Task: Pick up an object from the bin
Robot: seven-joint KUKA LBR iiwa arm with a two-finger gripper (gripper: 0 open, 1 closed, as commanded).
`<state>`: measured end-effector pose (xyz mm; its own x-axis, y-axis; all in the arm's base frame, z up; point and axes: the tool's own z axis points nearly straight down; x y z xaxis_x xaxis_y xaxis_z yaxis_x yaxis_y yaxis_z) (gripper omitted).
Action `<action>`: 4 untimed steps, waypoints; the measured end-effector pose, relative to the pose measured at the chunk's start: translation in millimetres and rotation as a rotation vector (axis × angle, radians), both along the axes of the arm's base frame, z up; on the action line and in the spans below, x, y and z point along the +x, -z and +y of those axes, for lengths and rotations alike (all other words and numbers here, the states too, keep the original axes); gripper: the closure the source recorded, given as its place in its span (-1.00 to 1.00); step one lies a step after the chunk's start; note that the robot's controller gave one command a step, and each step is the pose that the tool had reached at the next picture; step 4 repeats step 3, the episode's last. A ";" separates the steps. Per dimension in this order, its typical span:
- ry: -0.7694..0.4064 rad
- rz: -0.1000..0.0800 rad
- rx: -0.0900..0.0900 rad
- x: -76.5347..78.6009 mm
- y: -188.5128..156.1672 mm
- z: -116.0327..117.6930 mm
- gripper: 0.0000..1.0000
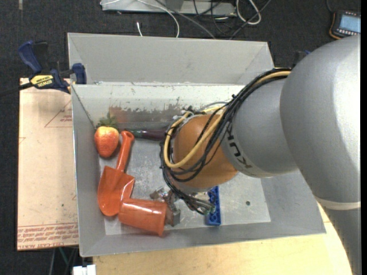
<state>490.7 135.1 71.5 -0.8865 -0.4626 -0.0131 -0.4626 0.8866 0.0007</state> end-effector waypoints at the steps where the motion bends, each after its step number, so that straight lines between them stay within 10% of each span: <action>1: 0.000 0.000 0.000 0.0 -0.1 0.0 1.00; 4: 0.001 0.010 -0.002 -2.7 -59.8 0.2 1.00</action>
Offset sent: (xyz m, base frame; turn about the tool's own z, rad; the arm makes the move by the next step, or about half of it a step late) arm 0.0001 0.0001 0.0595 0.0000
